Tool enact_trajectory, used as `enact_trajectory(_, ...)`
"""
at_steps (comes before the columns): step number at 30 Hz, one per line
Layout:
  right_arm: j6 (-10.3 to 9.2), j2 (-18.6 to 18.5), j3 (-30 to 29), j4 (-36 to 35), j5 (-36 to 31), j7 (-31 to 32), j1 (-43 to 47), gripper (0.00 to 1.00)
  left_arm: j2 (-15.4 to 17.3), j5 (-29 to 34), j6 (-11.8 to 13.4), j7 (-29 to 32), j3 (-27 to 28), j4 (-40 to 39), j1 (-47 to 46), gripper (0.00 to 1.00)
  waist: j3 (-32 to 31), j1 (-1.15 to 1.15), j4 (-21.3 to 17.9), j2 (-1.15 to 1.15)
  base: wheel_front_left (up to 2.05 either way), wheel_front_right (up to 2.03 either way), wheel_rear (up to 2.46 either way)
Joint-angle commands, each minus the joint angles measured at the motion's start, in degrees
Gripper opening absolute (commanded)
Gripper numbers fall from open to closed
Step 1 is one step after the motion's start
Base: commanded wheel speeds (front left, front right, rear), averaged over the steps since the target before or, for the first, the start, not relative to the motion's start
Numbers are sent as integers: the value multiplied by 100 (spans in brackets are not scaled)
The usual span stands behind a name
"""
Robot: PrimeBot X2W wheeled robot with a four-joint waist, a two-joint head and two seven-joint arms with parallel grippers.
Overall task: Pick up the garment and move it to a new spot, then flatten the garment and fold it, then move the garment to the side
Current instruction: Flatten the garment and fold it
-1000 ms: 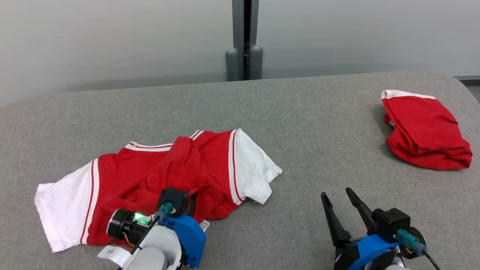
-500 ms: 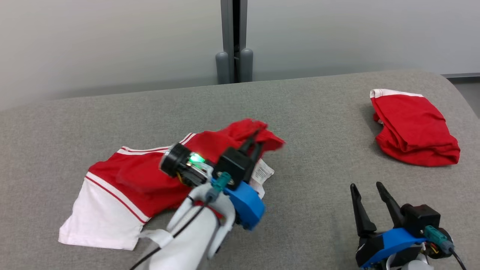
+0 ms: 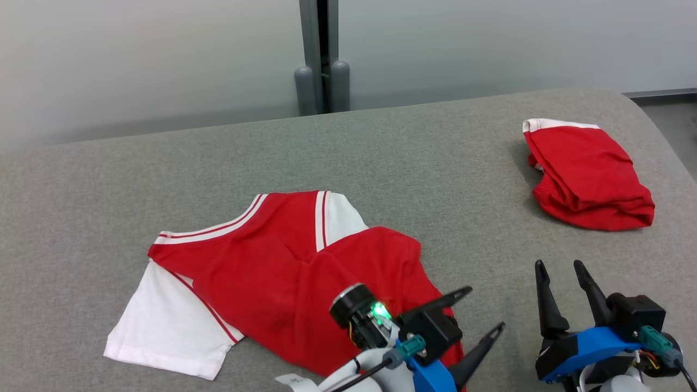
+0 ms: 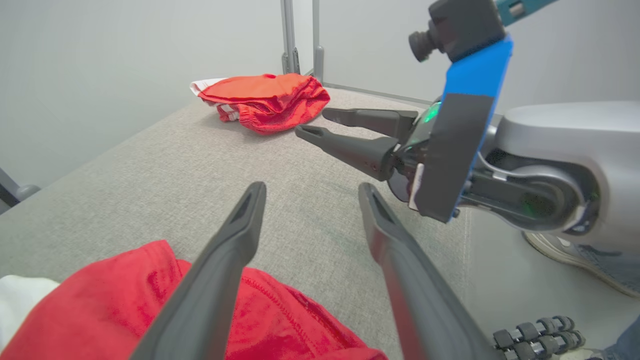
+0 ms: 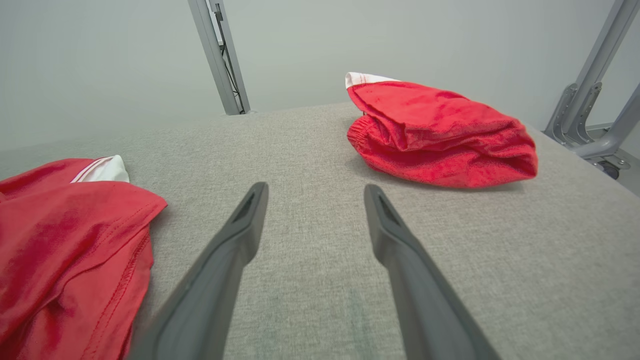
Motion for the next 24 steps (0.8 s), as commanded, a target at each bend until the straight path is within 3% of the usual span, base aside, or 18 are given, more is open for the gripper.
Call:
enact_trajectory(1,0,-10,-44,1,-21,-46,-5,100,9,24,113,-140,110,10,-165,100,-7,0,51,0,0,0,0)
enact_trajectory(9,0,-11,-33,26,-8,-57,-10,100,321,-103,537,-724,760,151,-257,100,-135,0,310,0,0,0,0)
enact_trajectory(18,0,-11,256,44,-102,67,-80,100,994,-482,969,-1376,1439,354,461,100,-216,0,525,0,0,0,0)
enact_trajectory(24,0,-11,446,71,-394,511,-346,100,1297,-772,1241,-1657,1906,222,980,100,-172,0,696,0,0,0,0)
